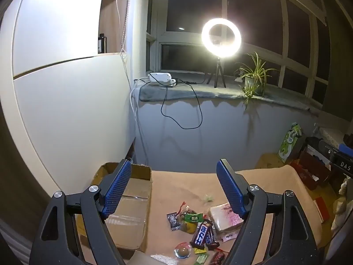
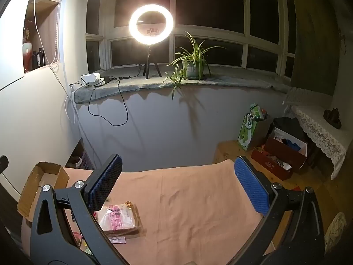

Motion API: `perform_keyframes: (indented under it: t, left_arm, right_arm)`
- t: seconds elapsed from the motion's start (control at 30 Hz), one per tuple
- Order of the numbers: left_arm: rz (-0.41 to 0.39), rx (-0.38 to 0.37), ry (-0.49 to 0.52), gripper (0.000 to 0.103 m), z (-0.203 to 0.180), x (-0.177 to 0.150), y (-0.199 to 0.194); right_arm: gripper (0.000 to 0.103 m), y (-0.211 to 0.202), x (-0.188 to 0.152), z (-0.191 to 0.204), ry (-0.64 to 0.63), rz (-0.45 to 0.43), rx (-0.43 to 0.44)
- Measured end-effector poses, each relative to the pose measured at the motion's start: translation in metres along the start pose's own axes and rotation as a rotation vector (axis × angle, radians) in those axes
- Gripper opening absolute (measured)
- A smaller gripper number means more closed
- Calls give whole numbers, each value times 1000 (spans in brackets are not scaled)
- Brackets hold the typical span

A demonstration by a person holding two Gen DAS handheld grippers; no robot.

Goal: Organize snacks

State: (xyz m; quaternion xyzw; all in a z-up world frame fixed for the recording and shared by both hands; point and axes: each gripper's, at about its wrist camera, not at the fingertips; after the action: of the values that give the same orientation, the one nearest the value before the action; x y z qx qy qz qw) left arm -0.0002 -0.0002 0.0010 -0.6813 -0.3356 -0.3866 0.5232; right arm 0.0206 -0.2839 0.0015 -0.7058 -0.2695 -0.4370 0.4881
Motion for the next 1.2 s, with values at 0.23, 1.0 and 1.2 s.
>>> perform_keyframes:
  t: [0.23, 1.0, 1.2]
  left_arm:
    - [-2, 6, -5, 80, 0, 1, -2]
    - [0, 6, -10, 80, 0, 0, 1]
    - [2, 6, -7, 80, 0, 0, 1]
  right_arm:
    - [103, -1, 1, 0, 1, -5, 3]
    - [103, -2, 2, -2, 8, -12, 5]
    - [103, -3, 3, -3, 10, -10, 6]
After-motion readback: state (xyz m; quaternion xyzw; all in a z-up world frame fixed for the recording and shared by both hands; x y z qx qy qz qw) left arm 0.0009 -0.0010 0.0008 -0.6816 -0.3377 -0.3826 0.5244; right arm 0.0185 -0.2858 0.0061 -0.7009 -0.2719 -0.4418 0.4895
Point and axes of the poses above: each gripper's, at about its wrist camera, not at the fingertips, and y roughly the way its jaws point, z to its left, x to its top, and after that the axes turned 13 degrees about -x, right-handed
